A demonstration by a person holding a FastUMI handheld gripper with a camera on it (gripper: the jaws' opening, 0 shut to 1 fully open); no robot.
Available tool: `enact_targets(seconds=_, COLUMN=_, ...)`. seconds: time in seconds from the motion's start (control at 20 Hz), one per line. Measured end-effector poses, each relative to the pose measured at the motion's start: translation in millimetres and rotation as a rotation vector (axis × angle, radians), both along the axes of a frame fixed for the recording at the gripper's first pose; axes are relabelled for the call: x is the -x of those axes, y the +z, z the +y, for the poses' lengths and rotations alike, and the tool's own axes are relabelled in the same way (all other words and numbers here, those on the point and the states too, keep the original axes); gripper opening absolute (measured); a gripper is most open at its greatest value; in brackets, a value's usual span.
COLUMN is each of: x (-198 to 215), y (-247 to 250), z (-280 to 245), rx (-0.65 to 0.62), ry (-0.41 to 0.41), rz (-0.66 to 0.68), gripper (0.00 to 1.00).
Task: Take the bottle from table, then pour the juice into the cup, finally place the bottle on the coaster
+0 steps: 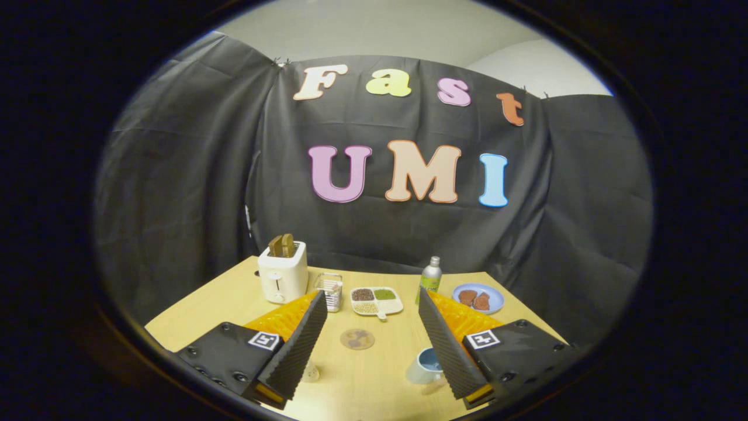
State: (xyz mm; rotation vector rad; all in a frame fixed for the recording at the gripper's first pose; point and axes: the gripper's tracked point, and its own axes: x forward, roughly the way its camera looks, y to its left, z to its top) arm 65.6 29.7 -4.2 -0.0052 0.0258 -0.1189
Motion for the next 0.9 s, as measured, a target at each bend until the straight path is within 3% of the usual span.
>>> enact_targets(seconds=0.45, x=5, y=-25, z=20, rx=-0.032, ry=-0.058, rz=0.016, gripper=0.99)
enact_targets(seconds=0.9, x=33, y=-126, z=93, rx=-0.096, ry=0.025, rz=0.162, gripper=0.99)
